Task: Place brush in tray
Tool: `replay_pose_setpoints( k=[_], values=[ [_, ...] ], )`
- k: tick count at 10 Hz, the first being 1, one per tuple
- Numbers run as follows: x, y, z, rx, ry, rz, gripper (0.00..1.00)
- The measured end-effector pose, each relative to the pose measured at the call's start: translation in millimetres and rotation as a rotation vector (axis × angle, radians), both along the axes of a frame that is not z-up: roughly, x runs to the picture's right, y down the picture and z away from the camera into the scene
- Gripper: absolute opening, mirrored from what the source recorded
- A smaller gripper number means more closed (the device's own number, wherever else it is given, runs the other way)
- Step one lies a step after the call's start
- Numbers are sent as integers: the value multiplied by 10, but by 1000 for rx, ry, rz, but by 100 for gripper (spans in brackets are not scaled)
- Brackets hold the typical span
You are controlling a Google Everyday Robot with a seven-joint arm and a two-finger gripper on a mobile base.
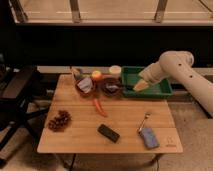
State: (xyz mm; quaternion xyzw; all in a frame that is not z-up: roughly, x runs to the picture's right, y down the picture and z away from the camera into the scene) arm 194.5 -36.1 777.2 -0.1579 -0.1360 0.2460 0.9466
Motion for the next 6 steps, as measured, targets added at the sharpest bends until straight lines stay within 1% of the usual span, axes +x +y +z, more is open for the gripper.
replay_pose_setpoints(
  k=[5, 6],
  values=[
    [-18, 3, 6, 1, 0, -4, 65],
    [-20, 2, 23, 22, 13, -1, 65]
  ],
)
